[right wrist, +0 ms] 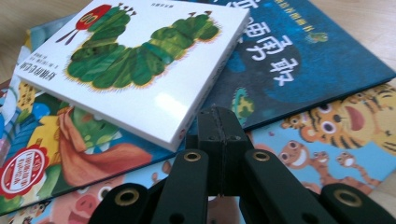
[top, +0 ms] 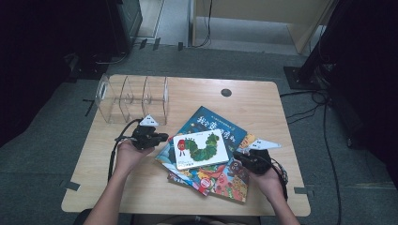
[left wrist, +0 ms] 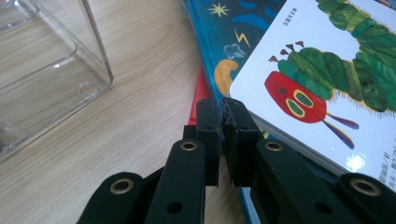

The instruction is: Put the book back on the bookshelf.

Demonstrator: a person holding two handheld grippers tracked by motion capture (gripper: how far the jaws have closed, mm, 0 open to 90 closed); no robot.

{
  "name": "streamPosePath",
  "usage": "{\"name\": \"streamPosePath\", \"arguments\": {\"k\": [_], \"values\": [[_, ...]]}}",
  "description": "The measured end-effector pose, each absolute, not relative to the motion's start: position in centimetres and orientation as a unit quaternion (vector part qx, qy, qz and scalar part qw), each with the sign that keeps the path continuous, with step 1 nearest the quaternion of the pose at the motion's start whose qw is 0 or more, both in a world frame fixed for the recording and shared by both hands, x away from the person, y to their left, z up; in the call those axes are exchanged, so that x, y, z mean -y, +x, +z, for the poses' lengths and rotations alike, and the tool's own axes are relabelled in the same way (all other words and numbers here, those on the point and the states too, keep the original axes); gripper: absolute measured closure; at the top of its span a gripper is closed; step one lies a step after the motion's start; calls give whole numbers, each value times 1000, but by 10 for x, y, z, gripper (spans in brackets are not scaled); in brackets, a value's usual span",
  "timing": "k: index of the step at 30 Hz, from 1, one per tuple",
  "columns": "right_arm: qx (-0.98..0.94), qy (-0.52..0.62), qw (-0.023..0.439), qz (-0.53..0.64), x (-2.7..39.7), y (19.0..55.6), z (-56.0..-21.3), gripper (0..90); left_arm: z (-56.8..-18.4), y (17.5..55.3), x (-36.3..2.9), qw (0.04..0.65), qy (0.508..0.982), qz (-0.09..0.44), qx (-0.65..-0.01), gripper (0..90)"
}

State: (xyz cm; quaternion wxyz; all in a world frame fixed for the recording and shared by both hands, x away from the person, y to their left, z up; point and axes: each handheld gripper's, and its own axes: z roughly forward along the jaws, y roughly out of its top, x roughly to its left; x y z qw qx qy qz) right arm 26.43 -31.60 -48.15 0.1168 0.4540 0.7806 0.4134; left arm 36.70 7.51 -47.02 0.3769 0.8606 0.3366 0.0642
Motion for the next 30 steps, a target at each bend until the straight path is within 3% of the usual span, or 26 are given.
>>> {"name": "streamPosePath", "arguments": {"k": [30], "values": [[-794, 429, 97, 420, 308, 255, -492, 900, -479, 380, -58, 360, 872, 47, -327, 881]]}}
